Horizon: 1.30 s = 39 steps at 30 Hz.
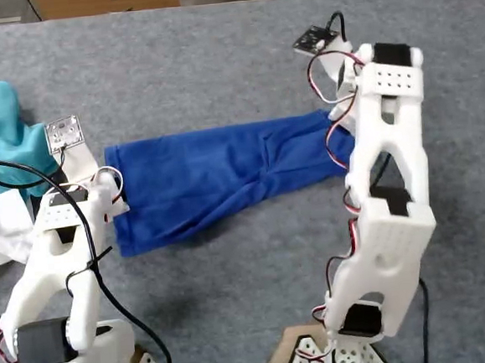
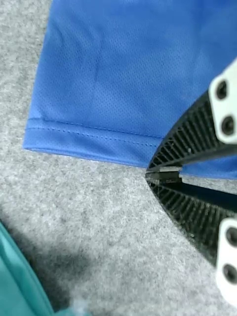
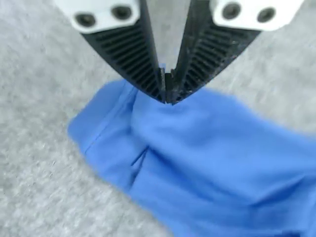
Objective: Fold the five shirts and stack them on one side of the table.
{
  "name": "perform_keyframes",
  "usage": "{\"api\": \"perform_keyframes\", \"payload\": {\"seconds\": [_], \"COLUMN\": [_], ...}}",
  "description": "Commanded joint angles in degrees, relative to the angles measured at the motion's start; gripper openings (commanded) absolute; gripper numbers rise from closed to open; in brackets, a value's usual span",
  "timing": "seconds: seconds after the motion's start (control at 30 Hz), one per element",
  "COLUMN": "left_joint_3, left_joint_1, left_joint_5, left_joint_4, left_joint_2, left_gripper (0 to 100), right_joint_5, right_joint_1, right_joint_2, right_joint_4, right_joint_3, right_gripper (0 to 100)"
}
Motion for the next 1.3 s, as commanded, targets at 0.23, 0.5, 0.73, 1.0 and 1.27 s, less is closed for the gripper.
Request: {"api": "perform_keyframes", "payload": {"seconds": [0.23, 0.5, 0.73, 1.0, 1.27], "left_joint_3": [-0.3, -0.3, -0.3, -2.2, -24.0], "left_joint_1": [0.5, 0.5, 0.5, -0.4, -2.4], "left_joint_5": [-0.4, -0.4, -0.4, -0.4, 0.5], "left_joint_4": [-0.7, -0.6, -0.5, 2.6, 32.2], "left_joint_2": [-2.4, -2.4, -2.4, -3.1, -2.4], "left_gripper": [2, 2, 2, 2, 19], "right_joint_5": [1.0, 1.0, 2.7, -2.4, -11.3], "right_joint_1": [-4.6, -3.1, -1.5, -2.1, -3.6], "right_joint_2": [-5.4, -3.8, -7.7, -24.7, -36.4], "right_joint_4": [-18.7, -21.1, -17.2, -16.3, -17.6], "right_joint_3": [24.9, 33.0, 33.0, 29.1, 30.1], "right_gripper": [0.5, 0.5, 0.5, 0.5, 0.5]}}
